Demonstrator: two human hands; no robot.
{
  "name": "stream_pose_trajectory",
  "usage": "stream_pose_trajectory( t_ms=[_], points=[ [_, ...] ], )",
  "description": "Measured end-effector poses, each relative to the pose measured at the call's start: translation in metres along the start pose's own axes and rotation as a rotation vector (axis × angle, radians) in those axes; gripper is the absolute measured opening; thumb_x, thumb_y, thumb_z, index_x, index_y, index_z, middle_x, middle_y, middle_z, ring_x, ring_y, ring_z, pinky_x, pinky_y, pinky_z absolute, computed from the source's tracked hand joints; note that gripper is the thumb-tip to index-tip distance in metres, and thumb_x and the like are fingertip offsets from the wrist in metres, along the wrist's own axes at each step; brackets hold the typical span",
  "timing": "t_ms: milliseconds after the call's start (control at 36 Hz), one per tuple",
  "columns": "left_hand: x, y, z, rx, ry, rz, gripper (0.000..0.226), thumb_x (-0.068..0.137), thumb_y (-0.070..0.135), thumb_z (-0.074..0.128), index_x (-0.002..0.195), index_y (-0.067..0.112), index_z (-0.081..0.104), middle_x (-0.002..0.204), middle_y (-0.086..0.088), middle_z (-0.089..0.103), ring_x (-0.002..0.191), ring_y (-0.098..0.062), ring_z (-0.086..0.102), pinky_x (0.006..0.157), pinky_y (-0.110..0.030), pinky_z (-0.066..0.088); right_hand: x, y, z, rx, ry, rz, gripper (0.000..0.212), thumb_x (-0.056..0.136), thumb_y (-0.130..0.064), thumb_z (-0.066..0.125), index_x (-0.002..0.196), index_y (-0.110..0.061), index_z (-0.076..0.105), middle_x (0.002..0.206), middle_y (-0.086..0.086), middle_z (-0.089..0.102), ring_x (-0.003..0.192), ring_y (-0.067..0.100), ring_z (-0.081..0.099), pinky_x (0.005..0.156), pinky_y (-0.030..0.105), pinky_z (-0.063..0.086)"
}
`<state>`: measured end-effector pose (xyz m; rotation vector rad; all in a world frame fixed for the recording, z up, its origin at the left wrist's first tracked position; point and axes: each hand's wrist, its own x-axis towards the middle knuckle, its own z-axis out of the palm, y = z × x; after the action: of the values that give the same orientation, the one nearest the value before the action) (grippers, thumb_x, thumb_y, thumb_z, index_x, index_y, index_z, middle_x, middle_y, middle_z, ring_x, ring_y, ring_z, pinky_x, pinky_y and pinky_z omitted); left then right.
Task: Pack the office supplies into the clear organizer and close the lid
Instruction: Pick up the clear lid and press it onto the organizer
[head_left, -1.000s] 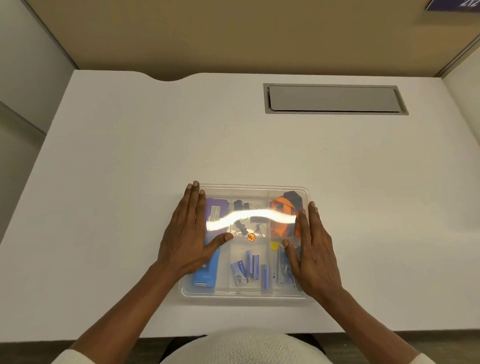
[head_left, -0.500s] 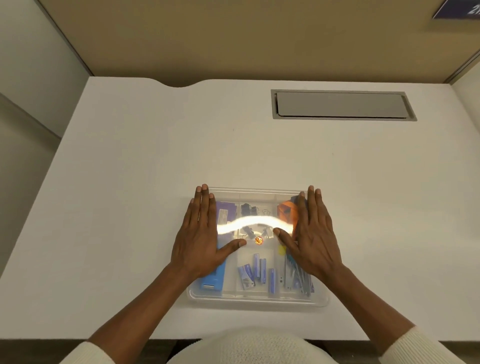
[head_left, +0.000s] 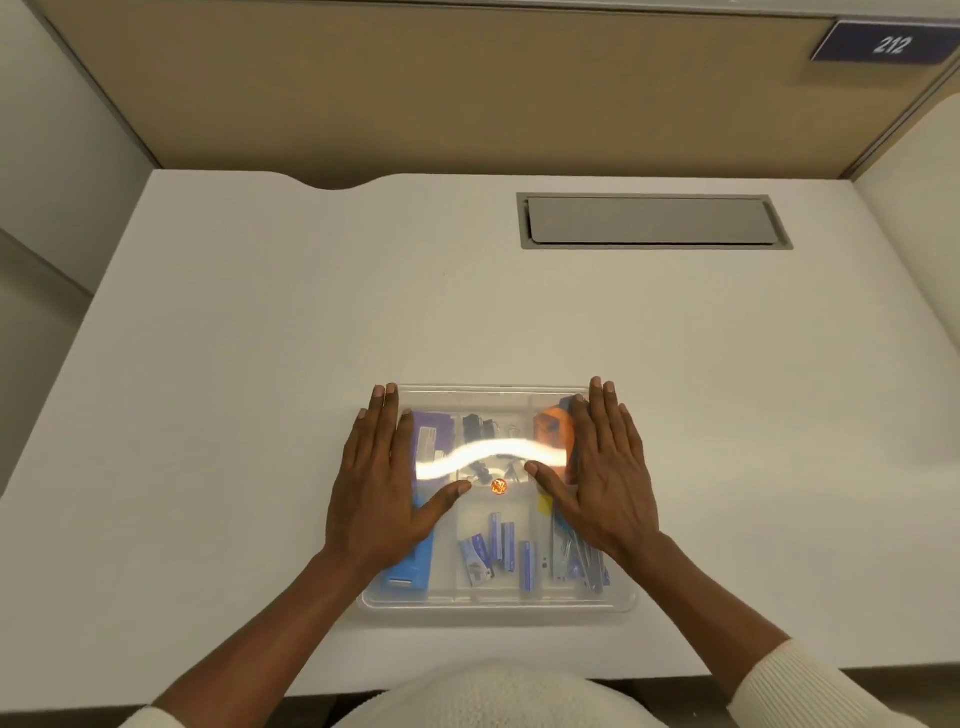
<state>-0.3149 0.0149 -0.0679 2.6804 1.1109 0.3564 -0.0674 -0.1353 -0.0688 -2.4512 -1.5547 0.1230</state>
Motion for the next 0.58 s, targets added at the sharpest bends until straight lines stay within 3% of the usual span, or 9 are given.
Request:
stream_pose_trajectory(
  t_ms=[83,139,306,500,583],
  points=[
    [-0.007,0.003,0.001,0.058,0.057,0.013,0.085,0.094,0.072,0.049,0.150,0.008,0.047,0.166,-0.013,0.034,0.151,-0.030,0.036,0.120,-0.043,0.037,0.000,0.001,0.003,-0.013,0.004,-0.022,0.094,0.095,-0.073,0.036,0.162,-0.013,0.008,0.171,0.009,-0.003,0.158,0.025,-0.002,0.125,0.050,0.021],
    [-0.014,0.007,0.001,0.097,0.057,0.003,0.082,0.099,0.069,0.042,0.148,0.003,0.051,0.160,-0.015,0.043,0.144,-0.032,0.047,0.117,-0.041,0.040,-0.001,0.001,0.002,-0.029,0.001,-0.017,0.094,0.095,-0.074,0.033,0.162,-0.013,0.007,0.171,0.009,-0.004,0.158,0.024,-0.003,0.126,0.049,0.020],
    [-0.033,0.012,0.006,0.016,-0.054,-0.003,0.107,0.091,0.082,0.036,0.164,0.008,0.012,0.173,-0.009,0.010,0.160,-0.025,0.011,0.127,-0.047,0.026,0.000,0.000,0.005,-0.037,-0.018,0.000,0.094,0.095,-0.076,0.030,0.162,-0.016,0.003,0.171,0.006,-0.007,0.158,0.023,-0.005,0.126,0.048,0.019],
    [-0.031,0.012,0.006,-0.046,-0.012,-0.018,0.101,0.091,0.080,0.042,0.162,0.010,0.024,0.171,-0.008,0.020,0.159,-0.025,0.020,0.122,-0.050,0.034,0.000,0.000,0.003,-0.031,-0.013,-0.002,0.094,0.095,-0.075,0.032,0.162,-0.016,0.004,0.171,0.006,-0.006,0.158,0.023,-0.005,0.126,0.047,0.018],
    [-0.031,0.012,0.008,-0.037,-0.010,-0.028,0.098,0.093,0.078,0.039,0.163,0.011,0.021,0.171,-0.007,0.020,0.158,-0.025,0.021,0.121,-0.049,0.036,0.000,0.000,0.002,-0.023,-0.017,-0.001,0.094,0.095,-0.076,0.032,0.162,-0.016,0.005,0.171,0.005,-0.006,0.158,0.022,-0.004,0.127,0.046,0.016]
  ],
)
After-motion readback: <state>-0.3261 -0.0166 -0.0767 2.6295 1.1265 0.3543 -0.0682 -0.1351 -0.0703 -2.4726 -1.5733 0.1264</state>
